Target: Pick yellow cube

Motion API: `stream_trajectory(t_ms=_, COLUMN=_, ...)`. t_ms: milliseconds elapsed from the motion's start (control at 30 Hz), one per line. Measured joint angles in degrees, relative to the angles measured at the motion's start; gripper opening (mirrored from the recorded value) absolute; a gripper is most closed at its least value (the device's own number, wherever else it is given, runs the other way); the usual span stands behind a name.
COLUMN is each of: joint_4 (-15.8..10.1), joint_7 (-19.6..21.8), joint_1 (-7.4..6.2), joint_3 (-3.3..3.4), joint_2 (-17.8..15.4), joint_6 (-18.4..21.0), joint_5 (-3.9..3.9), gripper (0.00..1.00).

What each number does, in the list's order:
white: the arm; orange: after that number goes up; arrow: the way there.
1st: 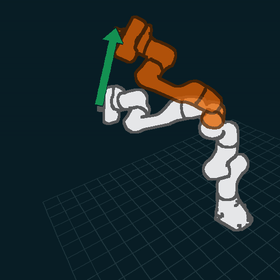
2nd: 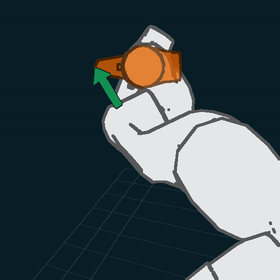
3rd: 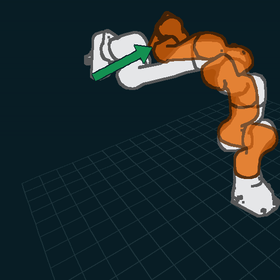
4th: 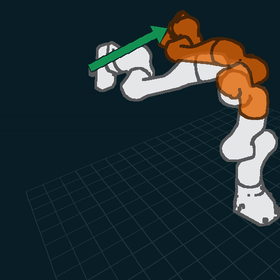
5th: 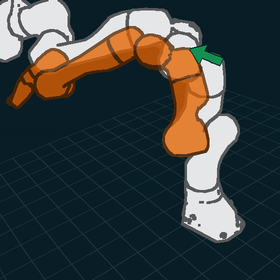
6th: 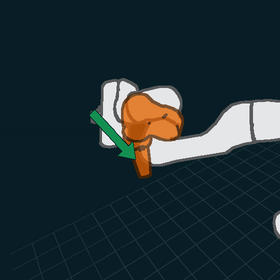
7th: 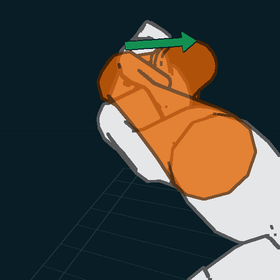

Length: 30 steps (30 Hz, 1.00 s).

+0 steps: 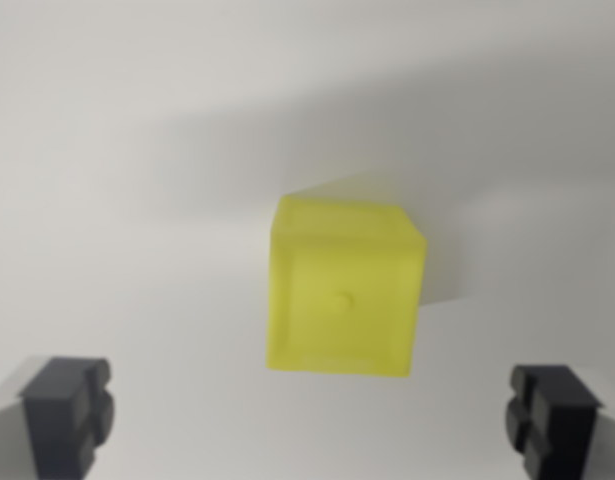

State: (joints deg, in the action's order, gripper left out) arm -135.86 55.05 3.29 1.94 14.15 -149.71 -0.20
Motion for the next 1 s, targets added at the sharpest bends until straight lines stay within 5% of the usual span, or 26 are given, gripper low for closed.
stream_trajectory(t_ms=1000, joint_4=-3.3, joint_7=0.6, joint_1=0.57, joint_3=-0.03, joint_2=6.8, joint_6=-10.3, joint_5=1.96, gripper=1.0)
